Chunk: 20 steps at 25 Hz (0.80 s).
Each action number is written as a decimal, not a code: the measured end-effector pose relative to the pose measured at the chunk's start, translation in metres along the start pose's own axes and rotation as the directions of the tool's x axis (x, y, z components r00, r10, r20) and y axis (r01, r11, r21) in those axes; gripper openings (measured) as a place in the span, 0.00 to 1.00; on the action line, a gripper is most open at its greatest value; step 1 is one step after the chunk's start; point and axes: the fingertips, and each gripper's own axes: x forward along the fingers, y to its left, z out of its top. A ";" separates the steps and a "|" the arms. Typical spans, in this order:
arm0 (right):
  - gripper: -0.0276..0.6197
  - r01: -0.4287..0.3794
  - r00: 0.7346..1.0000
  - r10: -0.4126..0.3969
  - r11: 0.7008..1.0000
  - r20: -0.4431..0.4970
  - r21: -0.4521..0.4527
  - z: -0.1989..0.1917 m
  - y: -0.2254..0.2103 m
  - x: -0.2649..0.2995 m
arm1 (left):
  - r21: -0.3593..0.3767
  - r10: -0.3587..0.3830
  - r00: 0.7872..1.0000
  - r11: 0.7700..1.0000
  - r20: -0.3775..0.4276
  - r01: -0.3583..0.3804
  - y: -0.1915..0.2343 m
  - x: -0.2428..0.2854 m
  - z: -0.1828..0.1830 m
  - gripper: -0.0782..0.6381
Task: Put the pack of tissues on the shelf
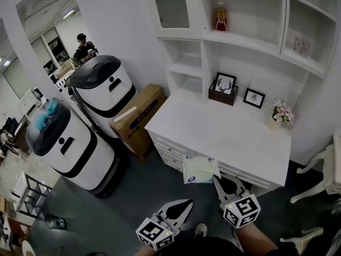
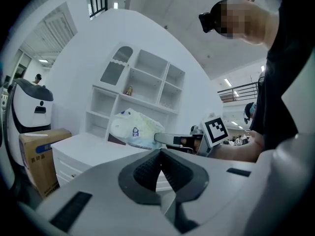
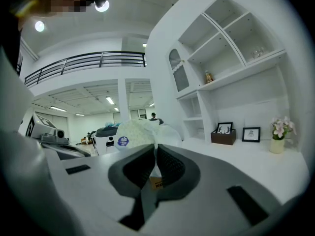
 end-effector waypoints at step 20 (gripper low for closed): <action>0.06 0.032 0.999 -0.031 0.999 -0.012 0.021 0.001 0.016 0.038 | 0.014 0.009 1.000 1.000 -0.008 -0.009 0.040 -0.024 0.009 0.12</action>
